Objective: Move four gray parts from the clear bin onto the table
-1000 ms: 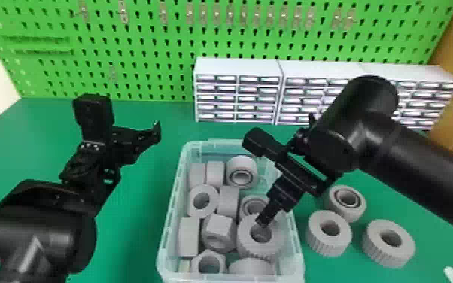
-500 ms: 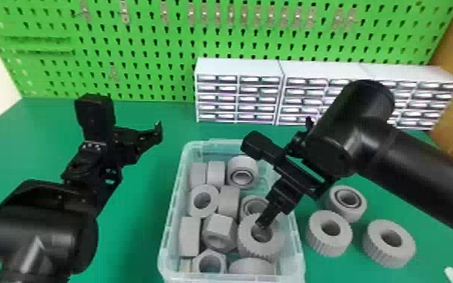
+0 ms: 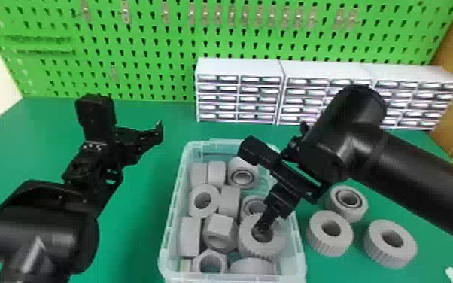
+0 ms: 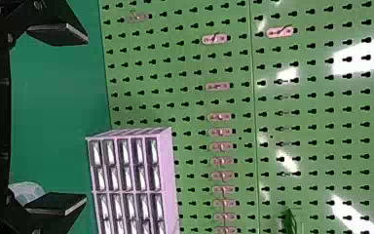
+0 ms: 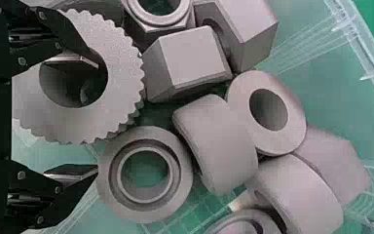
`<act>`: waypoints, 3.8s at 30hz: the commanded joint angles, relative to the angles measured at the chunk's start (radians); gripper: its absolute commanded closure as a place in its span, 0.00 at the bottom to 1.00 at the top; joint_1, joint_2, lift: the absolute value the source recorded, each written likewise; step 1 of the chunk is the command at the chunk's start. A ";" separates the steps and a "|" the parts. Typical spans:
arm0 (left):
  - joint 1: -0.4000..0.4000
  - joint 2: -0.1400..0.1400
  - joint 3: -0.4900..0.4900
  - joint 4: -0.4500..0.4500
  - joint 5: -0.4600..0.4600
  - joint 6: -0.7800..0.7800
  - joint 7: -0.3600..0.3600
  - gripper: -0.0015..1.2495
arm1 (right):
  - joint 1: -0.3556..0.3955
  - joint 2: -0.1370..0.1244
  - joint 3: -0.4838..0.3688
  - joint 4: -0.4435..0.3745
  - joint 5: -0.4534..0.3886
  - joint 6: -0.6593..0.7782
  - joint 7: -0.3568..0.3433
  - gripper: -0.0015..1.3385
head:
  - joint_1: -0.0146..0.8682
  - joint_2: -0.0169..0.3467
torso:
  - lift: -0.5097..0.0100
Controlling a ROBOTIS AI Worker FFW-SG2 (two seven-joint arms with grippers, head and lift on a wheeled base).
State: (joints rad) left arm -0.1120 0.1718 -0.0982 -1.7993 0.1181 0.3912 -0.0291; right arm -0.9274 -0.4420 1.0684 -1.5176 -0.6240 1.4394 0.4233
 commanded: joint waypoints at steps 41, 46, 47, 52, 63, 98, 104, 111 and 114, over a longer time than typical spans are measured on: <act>-0.012 0.000 -0.005 0.000 0.002 0.000 0.000 0.11 | 0.096 0.098 -0.110 0.059 0.175 -0.045 0.000 0.49 | 0.79 0.12 | 0.89; -0.011 0.000 -0.005 0.000 0.003 0.000 0.000 0.11 | 0.094 0.098 -0.104 0.059 0.171 -0.031 0.000 0.71 | 0.79 0.12 | 0.89; -0.011 0.000 -0.005 0.000 0.003 0.000 0.000 0.11 | 0.094 0.098 -0.102 0.059 0.171 -0.027 0.000 0.77 | 0.79 0.12 | 0.89; -0.009 0.000 -0.005 0.000 0.006 0.000 0.000 0.11 | 0.093 0.101 -0.099 0.056 0.185 -0.017 0.000 0.88 | 0.79 0.12 | 0.89; -0.006 0.000 -0.005 0.000 0.006 0.000 0.000 0.11 | 0.093 0.098 -0.116 0.050 0.190 -0.013 0.000 0.88 | 0.79 0.12 | 0.89; -0.002 -0.003 0.003 -0.005 0.008 0.002 0.000 0.11 | 0.302 0.177 -0.642 -0.314 0.679 0.133 0.000 0.88 | 0.79 0.12 | 0.89; 0.000 -0.003 0.003 -0.008 0.008 0.002 0.000 0.12 | 0.361 0.192 -0.722 -0.368 0.791 0.133 0.000 0.88 | 0.79 0.12 | 0.89; 0.003 -0.005 0.017 -0.011 0.014 0.002 -0.012 0.11 | 0.430 0.213 -0.806 -0.409 0.915 0.133 0.000 0.88 | 0.79 0.12 | 0.89; 0.003 -0.005 0.018 -0.011 0.014 0.002 -0.017 0.11 | 0.461 0.223 -0.835 -0.418 0.952 0.133 0.000 0.88 | 0.79 0.12 | 0.89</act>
State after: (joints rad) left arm -0.1089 0.1677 -0.0836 -1.8096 0.1314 0.3926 -0.0429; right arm -0.5026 -0.2312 0.2706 -1.9230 0.2803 1.5693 0.4234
